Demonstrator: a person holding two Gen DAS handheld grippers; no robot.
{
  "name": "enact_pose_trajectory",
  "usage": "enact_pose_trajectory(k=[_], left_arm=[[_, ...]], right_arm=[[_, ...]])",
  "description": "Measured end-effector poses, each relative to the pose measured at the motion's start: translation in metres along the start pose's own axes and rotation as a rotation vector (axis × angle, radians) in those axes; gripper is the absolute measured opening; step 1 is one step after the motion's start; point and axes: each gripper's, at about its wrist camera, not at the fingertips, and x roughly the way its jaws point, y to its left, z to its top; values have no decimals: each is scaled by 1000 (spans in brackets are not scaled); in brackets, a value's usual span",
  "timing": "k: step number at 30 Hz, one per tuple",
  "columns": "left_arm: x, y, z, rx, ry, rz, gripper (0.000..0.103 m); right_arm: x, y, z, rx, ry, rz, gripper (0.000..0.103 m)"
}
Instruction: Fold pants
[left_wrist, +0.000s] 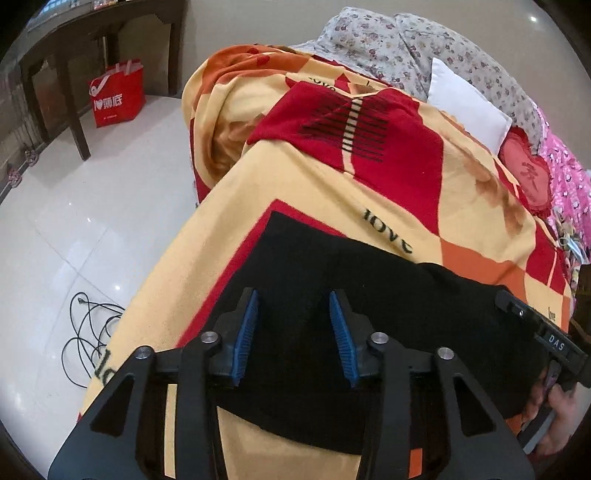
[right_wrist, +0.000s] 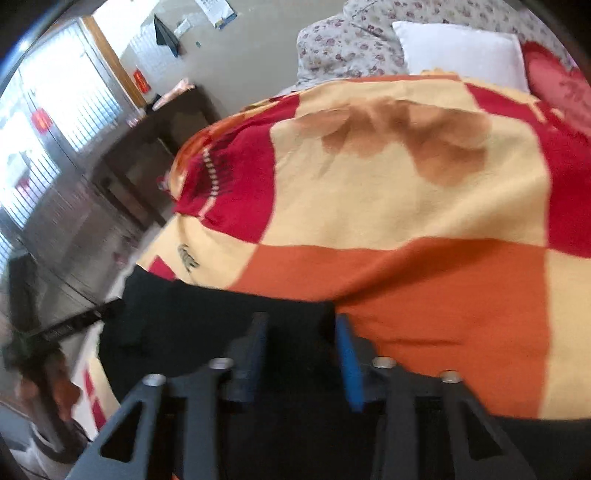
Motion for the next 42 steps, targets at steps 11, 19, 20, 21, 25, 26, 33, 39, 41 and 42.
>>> enact_pose_trajectory(k=[11, 19, 20, 21, 25, 26, 33, 39, 41, 42], left_arm=[[1, 6, -15, -18, -40, 13, 54], [0, 1, -17, -16, -37, 30, 55], [0, 1, -17, -13, -38, 36, 55], [-1, 1, -16, -10, -38, 41, 55], [-8, -4, -17, 6, -37, 50, 55], [-11, -6, -18, 8, -41, 46, 55], [-35, -28, -29, 55, -76, 14, 55], [-29, -53, -52, 113, -33, -42, 55], [-23, -59, -58, 126, -19, -34, 55], [-21, -61, -61, 130, -18, -28, 55]], right_arm=[[-1, 20, -9, -160, -49, -259, 7], [-24, -18, -6, 36, -82, -202, 6], [-34, -16, -8, 35, -106, -192, 6], [-42, -13, -9, 23, -120, -204, 6], [-68, -4, -20, -3, -123, -192, 7], [-74, -2, -24, -7, -125, -194, 9], [-92, -1, -63, 14, -87, -174, 32], [-95, -7, -87, 10, -50, -222, 32], [-97, -15, -94, 22, -38, -249, 32], [-97, -20, -97, 30, -32, -263, 32]])
